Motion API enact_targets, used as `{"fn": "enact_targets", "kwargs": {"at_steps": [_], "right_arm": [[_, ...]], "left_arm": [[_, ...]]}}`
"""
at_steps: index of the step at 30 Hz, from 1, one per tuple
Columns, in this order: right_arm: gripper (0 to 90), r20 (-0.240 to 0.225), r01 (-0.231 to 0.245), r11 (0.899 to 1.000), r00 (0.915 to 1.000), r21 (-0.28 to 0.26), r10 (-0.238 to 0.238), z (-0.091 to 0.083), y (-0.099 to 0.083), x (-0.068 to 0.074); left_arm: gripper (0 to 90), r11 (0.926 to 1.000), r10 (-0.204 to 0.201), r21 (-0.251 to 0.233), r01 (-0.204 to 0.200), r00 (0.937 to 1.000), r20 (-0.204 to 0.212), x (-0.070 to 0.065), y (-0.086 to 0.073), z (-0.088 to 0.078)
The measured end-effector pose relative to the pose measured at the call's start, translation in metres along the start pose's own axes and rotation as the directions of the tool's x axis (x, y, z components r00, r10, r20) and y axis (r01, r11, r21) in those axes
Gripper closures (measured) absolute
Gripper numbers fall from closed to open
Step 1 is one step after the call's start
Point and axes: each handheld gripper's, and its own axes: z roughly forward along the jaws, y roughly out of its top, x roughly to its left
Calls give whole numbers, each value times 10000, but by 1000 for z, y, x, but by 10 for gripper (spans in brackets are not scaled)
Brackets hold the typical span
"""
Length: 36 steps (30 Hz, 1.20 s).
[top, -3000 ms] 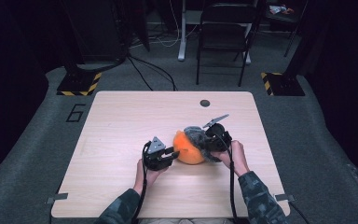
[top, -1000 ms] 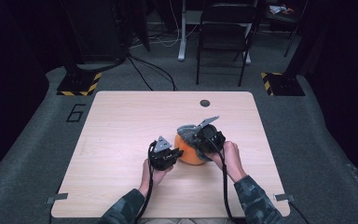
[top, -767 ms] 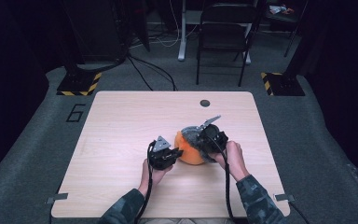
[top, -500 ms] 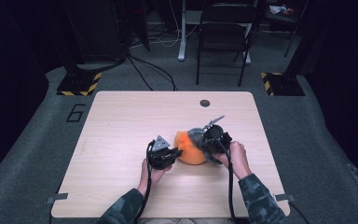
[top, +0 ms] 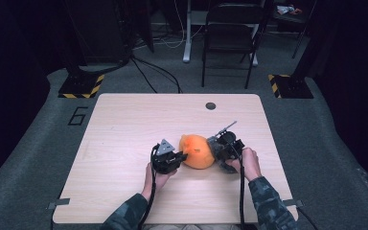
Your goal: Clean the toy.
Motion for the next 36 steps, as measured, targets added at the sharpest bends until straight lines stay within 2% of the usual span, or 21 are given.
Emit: {"fn": "enact_targets", "kwargs": {"at_steps": [3, 5, 6, 8, 10, 11, 13, 14, 15, 17, 19, 21, 23, 24, 25, 28, 29, 31, 32, 34, 36], "right_arm": [[774, 313, 12, 9991, 9995, 433, -25, 14, -3, -3], [774, 190, -102, 9977, 9998, 671, 89, 24, -5, -7], [774, 84, -209, 9980, 9998, 604, 205, 23, -5, -9], [775, 274, -116, 9985, 9996, 533, 101, 16, -3, -11], [775, 467, -203, 9996, 9987, 219, 193, 5, -2, -11], [775, 435, -218, 9998, 9988, -23, 218, -3, -1, -12], [775, 563, -188, 9971, 9981, -743, 230, -21, 2, -10], [775, 480, -121, 9941, 9987, -1082, 174, -32, 4, -8], [775, 374, -31, 9885, 9993, -1511, 89, -42, 6, -5], [775, 278, 292, 9755, 9993, -2181, -237, -59, 10, 4], [774, 158, 676, 9620, 9977, -2647, -657, -71, 13, 17], [774, 305, 1108, 9528, 9938, -2825, -1065, -74, 17, 33], [773, 774, 1765, 9451, 9839, -2749, -1612, -73, 22, 50], [773, 1203, 2118, 9415, 9752, -2622, -1859, -72, 24, 59], [773, 1417, 2392, 9359, 9678, -2587, -2081, -71, 25, 67], [772, 1597, 2868, 9304, 9537, -2283, -2548, -66, 29, 85], [772, 1579, 2916, 9302, 9524, -2229, -2607, -63, 30, 88], [772, 1652, 2888, 9380, 9516, -1916, -2592, -57, 30, 91], [772, 1709, 2950, 9351, 9494, -1964, -2636, -53, 30, 90], [772, 1529, 2782, 9397, 9559, -1989, -2506, -52, 30, 87], [772, 1504, 2713, 9431, 9578, -1924, -2449, -53, 30, 85]], "left_arm": [[798, 10000, -24, -19, 24, 10000, -5, 1, -1, -1], [798, 9999, -139, -59, 139, 9999, 74, 2, -1, -1], [798, 9999, -103, -89, 103, 9999, 36, 2, -1, -1], [797, 10000, -42, -77, 43, 10000, 48, 3, -1, -1], [794, 9999, -150, -28, 150, 9999, 49, 2, -2, 0], [793, 10000, -4, 33, 4, 10000, 48, 2, -2, 0], [792, 10000, -86, -29, 86, 9999, 55, 0, -2, 1], [791, 10000, -67, -61, 67, 10000, 54, -2, -2, 2], [791, 10000, 81, -53, -81, 10000, 11, -2, -2, 2], [792, 9999, 80, -117, -81, 10000, -28, -3, -2, 2], [795, 9998, 175, -116, -176, 9998, -52, -4, -2, 2], [798, 9992, 383, -62, -383, 9992, -82, -6, -1, 2], [801, 9981, 610, -65, -611, 9981, -83, -9, 0, 1], [802, 9971, 762, -72, -763, 9970, -125, -10, 0, 1], [803, 9967, 813, -55, -813, 9966, -117, -12, 0, 1], [807, 9931, 1164, -89, -1166, 9931, -159, -14, 0, 1], [808, 9925, 1218, -97, -1219, 9925, -107, -15, 0, 1], [810, 9920, 1259, -100, -1260, 9919, -152, -15, 0, 1], [811, 9921, 1240, -145, -1243, 9921, -205, -15, 0, 1], [813, 9924, 1220, -115, -1221, 9925, -110, -15, 0, 1], [813, 9918, 1273, -96, -1274, 9918, -129, -15, 0, 1]]}}
